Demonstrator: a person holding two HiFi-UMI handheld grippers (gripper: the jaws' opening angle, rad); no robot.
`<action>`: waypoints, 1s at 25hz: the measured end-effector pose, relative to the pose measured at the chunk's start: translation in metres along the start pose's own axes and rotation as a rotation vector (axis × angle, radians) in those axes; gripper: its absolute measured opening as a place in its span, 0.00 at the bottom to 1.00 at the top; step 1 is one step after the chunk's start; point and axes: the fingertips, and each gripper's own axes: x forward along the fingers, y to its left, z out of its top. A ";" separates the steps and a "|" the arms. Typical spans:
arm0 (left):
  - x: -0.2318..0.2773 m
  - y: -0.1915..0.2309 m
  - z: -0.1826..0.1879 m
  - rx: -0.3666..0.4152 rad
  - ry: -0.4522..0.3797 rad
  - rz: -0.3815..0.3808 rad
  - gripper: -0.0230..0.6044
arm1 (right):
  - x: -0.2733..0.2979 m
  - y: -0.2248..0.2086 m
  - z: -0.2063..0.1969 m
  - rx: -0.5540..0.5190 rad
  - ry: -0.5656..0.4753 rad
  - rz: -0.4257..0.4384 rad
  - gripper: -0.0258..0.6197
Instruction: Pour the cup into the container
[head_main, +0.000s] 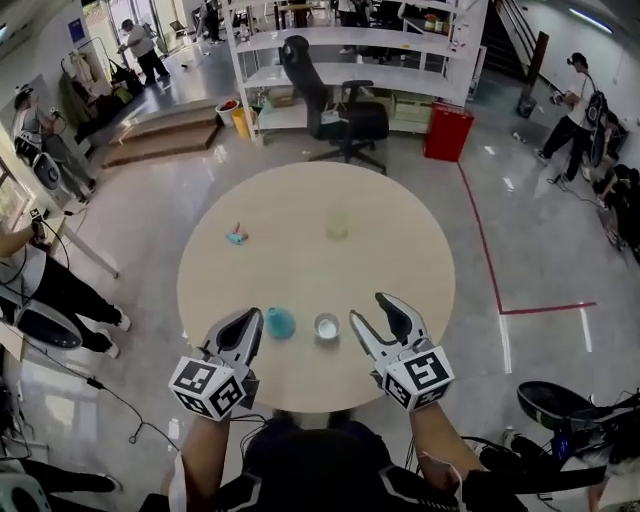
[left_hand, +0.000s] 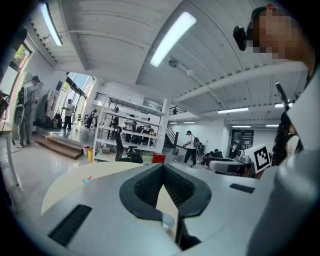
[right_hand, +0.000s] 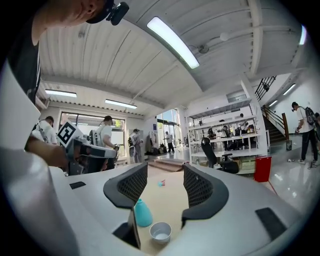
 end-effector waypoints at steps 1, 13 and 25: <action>0.003 0.005 -0.003 -0.013 0.005 0.002 0.03 | 0.004 -0.002 -0.004 0.007 0.010 0.001 0.37; 0.037 0.106 -0.089 -0.136 0.154 0.134 0.04 | 0.053 -0.014 -0.115 0.125 0.224 -0.007 0.52; 0.048 0.148 -0.210 -0.212 0.376 0.196 0.13 | 0.055 0.010 -0.224 0.169 0.399 -0.005 0.53</action>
